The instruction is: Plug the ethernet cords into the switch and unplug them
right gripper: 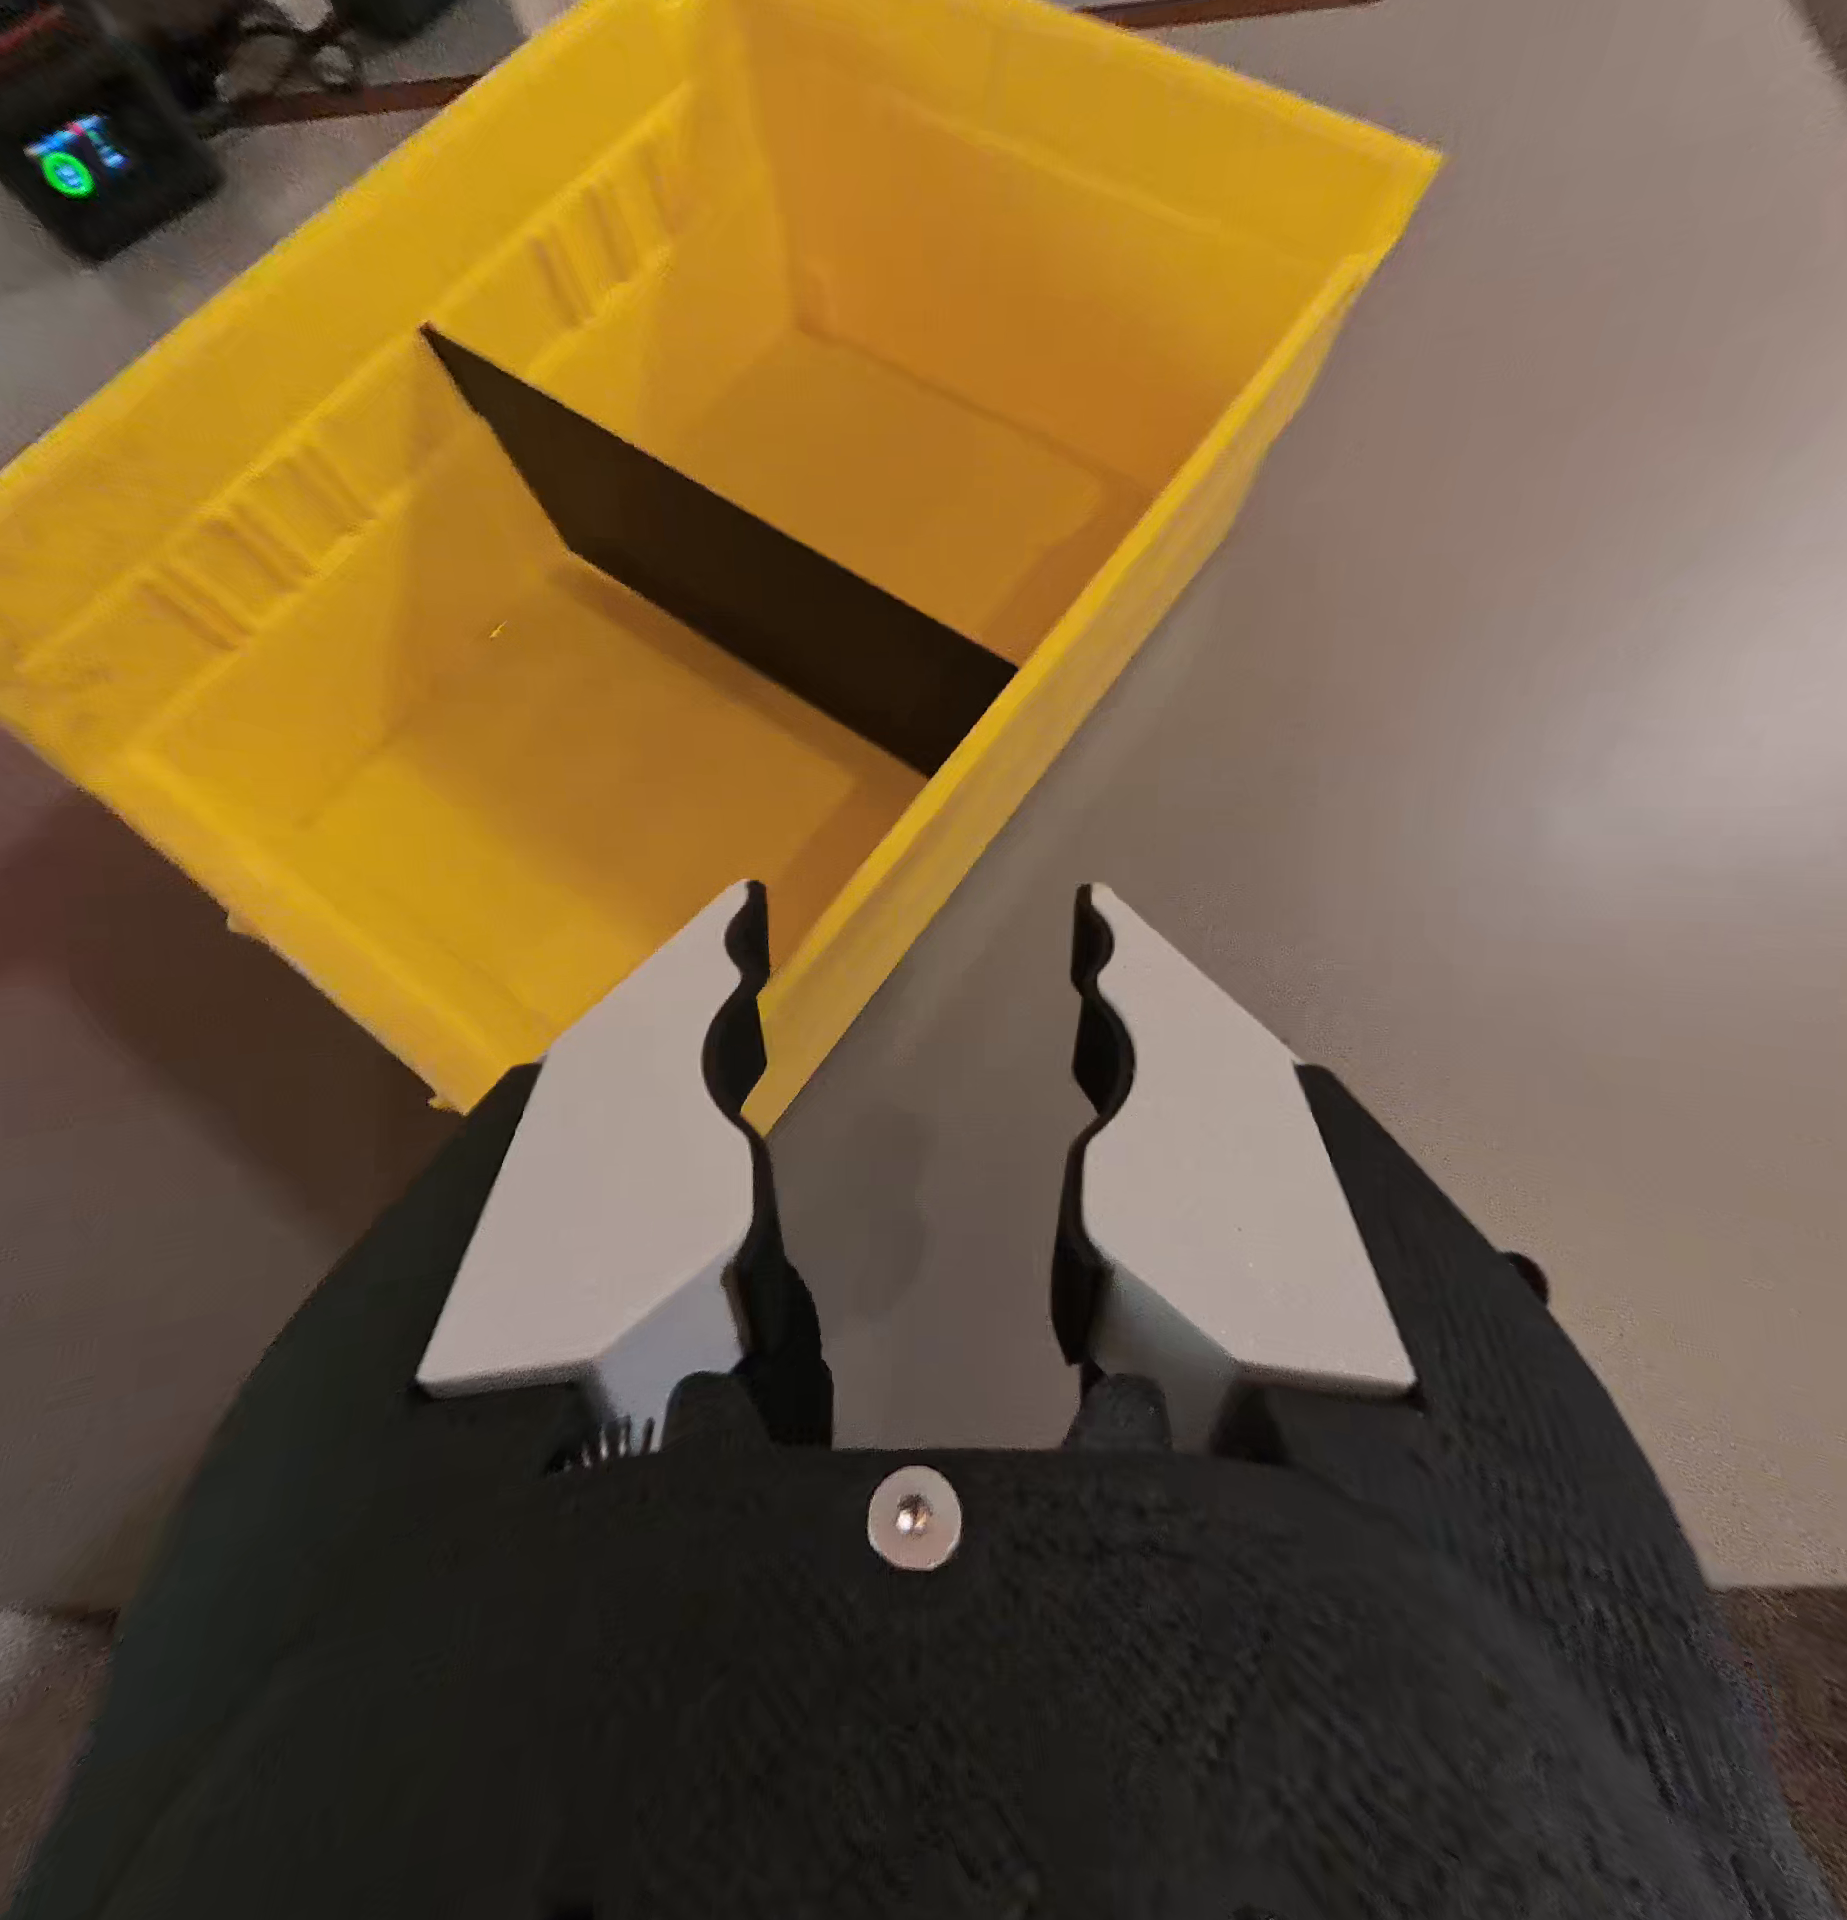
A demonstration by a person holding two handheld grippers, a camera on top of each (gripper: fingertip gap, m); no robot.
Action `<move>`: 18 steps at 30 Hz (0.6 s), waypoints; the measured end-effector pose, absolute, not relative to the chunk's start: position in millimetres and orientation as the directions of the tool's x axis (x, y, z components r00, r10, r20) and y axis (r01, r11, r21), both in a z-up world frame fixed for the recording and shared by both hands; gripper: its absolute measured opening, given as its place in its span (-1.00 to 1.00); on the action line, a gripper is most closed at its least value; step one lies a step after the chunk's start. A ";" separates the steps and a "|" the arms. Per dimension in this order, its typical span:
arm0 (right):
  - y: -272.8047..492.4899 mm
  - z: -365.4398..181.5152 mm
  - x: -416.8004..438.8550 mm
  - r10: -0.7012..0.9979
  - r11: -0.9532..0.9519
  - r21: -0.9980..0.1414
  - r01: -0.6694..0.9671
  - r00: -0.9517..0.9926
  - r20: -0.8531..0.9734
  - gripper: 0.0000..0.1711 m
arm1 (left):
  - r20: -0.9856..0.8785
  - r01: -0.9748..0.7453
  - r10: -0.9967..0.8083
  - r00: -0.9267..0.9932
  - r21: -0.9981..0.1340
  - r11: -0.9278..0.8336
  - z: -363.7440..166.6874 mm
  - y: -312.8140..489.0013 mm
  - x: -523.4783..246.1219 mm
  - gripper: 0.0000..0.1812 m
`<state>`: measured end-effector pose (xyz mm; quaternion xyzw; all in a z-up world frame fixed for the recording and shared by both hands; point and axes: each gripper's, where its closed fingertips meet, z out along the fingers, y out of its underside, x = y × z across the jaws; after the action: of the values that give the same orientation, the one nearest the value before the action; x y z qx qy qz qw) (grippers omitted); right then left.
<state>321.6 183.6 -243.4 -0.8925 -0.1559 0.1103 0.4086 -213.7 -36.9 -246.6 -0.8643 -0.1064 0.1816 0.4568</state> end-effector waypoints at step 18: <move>205.4 -243.9 336.1 0.447 -0.648 -0.691 0.320 0.894 -0.005 -0.85 | -0.143 0.086 0.356 0.924 -0.825 -0.558 -250.3 -49.6 -244.9 -0.90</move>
<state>336.1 205.4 -243.9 -0.9036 -0.2122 0.0878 0.3617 -244.9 -49.6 -250.3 -0.8699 -0.1270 0.1486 0.4528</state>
